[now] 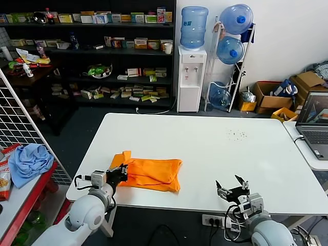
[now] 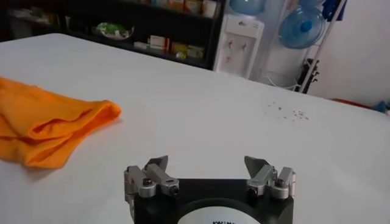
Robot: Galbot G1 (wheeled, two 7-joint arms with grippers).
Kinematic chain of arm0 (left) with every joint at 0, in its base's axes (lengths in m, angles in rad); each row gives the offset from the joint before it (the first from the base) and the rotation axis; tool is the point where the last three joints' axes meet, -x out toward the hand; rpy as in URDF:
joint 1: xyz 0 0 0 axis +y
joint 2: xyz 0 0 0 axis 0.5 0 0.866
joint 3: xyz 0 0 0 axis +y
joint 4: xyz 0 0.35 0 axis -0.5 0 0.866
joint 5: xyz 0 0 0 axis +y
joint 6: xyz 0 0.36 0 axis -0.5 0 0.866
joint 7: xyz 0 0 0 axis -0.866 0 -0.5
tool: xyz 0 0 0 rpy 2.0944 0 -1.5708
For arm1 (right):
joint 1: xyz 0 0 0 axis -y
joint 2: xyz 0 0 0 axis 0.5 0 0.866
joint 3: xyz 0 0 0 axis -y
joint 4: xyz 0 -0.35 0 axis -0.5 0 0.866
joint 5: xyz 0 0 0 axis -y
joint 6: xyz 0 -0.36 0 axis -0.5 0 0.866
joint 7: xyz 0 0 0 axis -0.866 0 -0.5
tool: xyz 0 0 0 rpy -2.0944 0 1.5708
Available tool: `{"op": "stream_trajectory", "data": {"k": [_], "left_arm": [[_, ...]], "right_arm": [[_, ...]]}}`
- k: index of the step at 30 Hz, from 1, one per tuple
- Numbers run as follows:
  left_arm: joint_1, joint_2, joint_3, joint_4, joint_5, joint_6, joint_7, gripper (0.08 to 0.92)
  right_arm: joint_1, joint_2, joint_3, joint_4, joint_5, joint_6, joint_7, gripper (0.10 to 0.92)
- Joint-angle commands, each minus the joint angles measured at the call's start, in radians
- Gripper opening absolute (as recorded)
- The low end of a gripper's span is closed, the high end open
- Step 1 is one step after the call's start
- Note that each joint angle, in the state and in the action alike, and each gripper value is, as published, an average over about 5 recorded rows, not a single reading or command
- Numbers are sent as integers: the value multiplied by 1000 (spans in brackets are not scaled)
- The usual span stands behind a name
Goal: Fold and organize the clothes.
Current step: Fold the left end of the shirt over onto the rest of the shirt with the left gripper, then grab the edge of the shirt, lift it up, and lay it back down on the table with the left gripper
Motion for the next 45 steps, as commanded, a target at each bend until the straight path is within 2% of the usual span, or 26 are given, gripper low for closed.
{"op": "stream_trajectory", "data": {"k": [1, 9, 18, 21, 28, 35, 41, 45], "left_arm": [[-57, -161, 153, -14, -17, 3, -78, 113], [-144, -277, 207, 84, -11, 2, -104, 113], [-166, -344, 220, 143, 4, 11, -79, 122], [-160, -320, 226, 137, 5, 26, -53, 179], [-108, -239, 240, 78, -1, 25, 11, 378], [-68, -138, 147, 22, -3, 2, 33, 586], [-65, -37, 64, 58, 5, -30, 68, 755], [-75, -7, 10, 102, -34, -7, 104, 815]], "right_arm": [[12, 6, -2, -12, 8, -4, 1, 823], [28, 25, -13, -29, 4, -6, 1, 823], [56, 27, -23, -49, 20, -18, 7, 823], [67, 23, -25, -42, 25, -26, 10, 823], [73, 17, -30, -46, 27, -29, 8, 823], [67, 2, -29, -45, 24, -23, 4, 823], [60, -2, -29, -53, 10, -9, -8, 823], [54, -1, -28, -53, 27, 2, -12, 823]]}}
